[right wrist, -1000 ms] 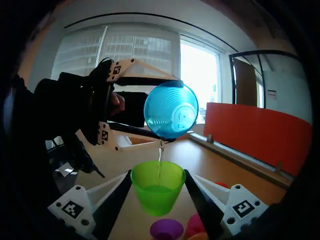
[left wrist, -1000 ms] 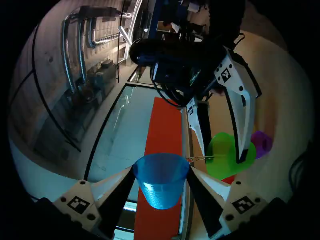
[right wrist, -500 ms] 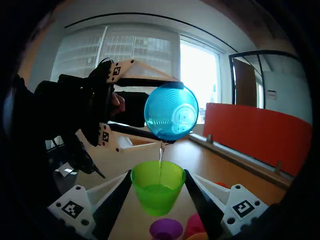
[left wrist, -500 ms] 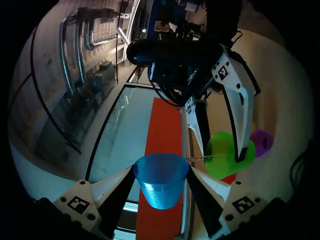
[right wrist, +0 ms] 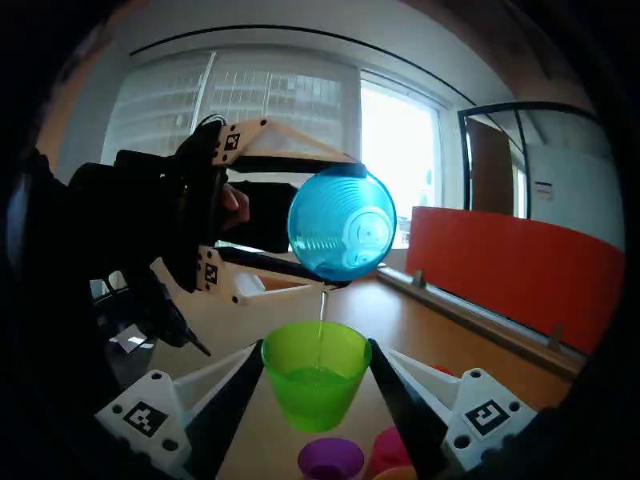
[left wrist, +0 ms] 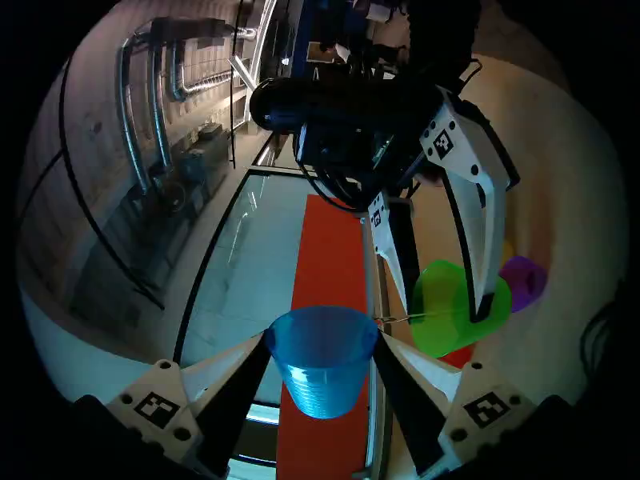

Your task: Pour water

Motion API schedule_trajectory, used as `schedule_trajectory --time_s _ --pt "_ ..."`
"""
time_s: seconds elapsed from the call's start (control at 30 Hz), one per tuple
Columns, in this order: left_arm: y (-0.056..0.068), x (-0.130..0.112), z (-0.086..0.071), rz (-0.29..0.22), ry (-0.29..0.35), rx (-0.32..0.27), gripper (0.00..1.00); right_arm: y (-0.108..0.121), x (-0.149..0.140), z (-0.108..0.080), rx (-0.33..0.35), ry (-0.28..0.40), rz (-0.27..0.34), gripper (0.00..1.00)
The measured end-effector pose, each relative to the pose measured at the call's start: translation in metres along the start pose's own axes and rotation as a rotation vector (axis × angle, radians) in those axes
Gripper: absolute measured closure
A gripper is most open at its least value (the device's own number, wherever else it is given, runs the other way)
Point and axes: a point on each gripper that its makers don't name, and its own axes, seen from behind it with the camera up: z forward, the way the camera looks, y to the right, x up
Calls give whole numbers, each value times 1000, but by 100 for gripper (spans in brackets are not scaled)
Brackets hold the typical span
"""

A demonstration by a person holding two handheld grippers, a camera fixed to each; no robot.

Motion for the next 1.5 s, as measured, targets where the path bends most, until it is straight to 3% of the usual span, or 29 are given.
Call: schedule_trajectory --time_s 1.5 --pt "-8 3 0 76 -3 15 13 -3 3 0 0 7 -8 5"
